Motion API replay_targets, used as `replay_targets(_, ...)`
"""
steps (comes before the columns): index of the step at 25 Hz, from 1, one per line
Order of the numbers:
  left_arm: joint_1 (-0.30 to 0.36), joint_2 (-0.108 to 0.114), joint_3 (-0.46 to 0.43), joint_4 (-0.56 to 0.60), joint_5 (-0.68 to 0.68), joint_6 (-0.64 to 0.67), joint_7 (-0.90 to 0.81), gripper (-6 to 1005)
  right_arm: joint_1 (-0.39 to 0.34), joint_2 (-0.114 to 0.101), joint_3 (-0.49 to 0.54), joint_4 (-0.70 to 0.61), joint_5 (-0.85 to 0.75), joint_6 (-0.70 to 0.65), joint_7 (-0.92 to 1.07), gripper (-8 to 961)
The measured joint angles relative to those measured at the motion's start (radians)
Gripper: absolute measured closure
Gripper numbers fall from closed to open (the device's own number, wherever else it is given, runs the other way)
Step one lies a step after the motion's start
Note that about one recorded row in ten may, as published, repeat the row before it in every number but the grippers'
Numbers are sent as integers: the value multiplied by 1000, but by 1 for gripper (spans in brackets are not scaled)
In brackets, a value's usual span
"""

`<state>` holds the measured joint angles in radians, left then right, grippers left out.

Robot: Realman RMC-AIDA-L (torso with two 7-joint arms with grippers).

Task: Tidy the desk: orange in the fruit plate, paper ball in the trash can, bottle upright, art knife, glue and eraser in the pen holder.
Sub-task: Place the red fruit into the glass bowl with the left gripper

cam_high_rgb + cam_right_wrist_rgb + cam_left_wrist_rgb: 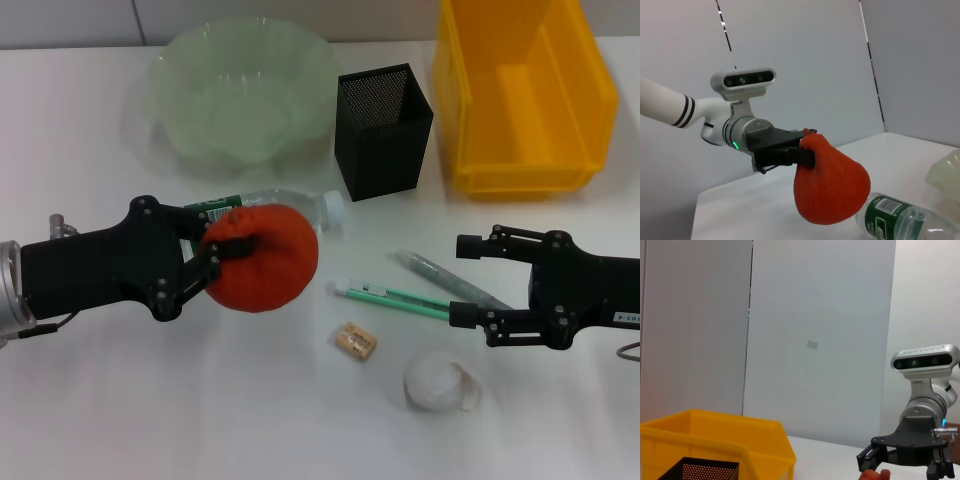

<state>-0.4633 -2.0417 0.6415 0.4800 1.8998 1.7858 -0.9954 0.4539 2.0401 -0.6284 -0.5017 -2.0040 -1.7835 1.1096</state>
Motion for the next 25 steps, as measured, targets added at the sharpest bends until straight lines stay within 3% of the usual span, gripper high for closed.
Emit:
replay_targets(9,4,2,-9,0,-13,5,0,946,-1,15,12,1,2,34,-22,125)
replay_targets(15,12,0,-47,0,-15,1,5,946,-15,32,104,6,2,64,-84,126)
replay_targets(19,14,-1,-59,0,-15,-5,6,946,-18,34,112,6,2,66,-92,125)
replay_targets(25,2,-21,-91,-5,-41,-47,3,946,-17,34,106,6,0,67,-92,125)
